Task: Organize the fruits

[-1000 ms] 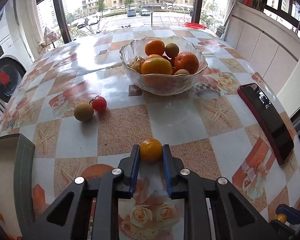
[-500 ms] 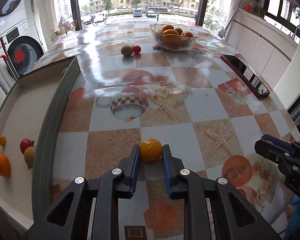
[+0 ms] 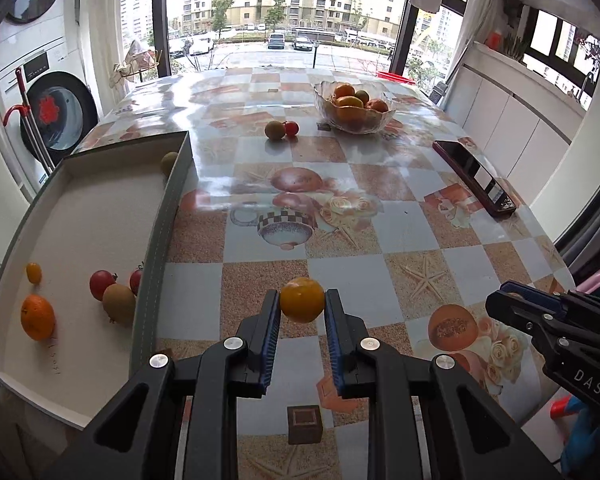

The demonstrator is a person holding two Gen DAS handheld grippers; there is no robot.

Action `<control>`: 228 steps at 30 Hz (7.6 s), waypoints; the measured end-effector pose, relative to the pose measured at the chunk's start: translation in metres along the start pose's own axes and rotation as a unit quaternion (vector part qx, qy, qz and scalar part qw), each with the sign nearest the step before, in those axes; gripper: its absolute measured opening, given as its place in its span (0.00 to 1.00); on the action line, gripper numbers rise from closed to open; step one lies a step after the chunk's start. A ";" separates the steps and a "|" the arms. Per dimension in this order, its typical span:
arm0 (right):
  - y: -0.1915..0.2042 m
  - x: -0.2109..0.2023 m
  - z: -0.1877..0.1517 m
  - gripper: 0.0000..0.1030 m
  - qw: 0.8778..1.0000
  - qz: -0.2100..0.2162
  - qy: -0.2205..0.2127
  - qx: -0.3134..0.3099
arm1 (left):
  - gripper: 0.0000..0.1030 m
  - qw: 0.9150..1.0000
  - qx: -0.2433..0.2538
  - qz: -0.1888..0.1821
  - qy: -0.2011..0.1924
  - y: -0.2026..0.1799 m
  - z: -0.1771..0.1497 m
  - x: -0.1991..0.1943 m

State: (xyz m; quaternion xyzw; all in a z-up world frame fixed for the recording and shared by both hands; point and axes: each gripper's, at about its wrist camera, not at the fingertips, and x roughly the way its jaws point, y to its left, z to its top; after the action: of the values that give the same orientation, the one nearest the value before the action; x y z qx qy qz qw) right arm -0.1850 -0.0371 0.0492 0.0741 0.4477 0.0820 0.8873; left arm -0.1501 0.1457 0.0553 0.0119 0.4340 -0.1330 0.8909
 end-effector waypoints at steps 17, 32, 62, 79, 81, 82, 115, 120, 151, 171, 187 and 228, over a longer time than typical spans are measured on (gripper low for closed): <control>0.126 0.043 0.053 0.23 0.992 0.092 0.025 -0.083 | 0.23 0.993 -0.068 0.092 -0.039 0.138 0.017 -0.036; 0.189 0.084 0.089 0.23 0.985 0.126 0.047 -0.110 | 0.23 0.990 -0.086 0.105 -0.026 0.174 0.018 -0.009; -0.003 0.063 0.043 1.00 0.992 -0.122 0.018 0.026 | 1.00 0.994 0.055 0.086 -0.028 0.011 0.048 0.007; -0.048 0.059 0.014 1.00 0.984 -0.170 -0.005 0.057 | 1.00 0.998 0.002 0.051 0.020 -0.022 0.013 0.086; -0.048 0.058 0.013 1.00 0.984 -0.170 -0.005 0.057 | 1.00 0.999 0.001 0.050 0.020 -0.022 0.012 0.085; -0.047 0.058 0.013 1.00 0.984 -0.170 -0.005 0.057 | 1.00 0.999 0.001 0.051 0.020 -0.022 0.013 0.085; -0.048 0.058 0.012 1.00 0.984 -0.169 -0.006 0.057 | 1.00 0.998 0.000 0.051 0.020 -0.021 0.012 0.085; -0.048 0.058 0.012 1.00 0.984 -0.170 -0.006 0.057 | 1.00 0.998 0.000 0.051 0.020 -0.021 0.012 0.085; -0.048 0.057 0.011 1.00 0.984 -0.169 -0.007 0.057 | 1.00 0.998 0.001 0.051 0.020 -0.021 0.013 0.085; -0.046 0.057 0.012 1.00 0.984 -0.169 -0.007 0.056 | 1.00 0.998 0.001 0.051 0.020 -0.021 0.013 0.085; -0.045 0.059 0.012 1.00 0.983 -0.174 -0.002 0.057 | 1.00 0.999 0.001 0.050 0.021 -0.021 0.013 0.085; 0.041 0.155 0.129 0.45 0.998 -0.013 0.038 -0.055 | 0.99 0.996 -0.024 0.069 -0.052 0.059 0.029 -0.015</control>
State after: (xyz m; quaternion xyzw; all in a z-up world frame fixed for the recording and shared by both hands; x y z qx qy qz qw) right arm 0.0064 0.0282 0.0117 0.0161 0.4764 0.0979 0.8736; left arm -0.1219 0.2020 0.0792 0.0136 0.3885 -0.0614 0.9193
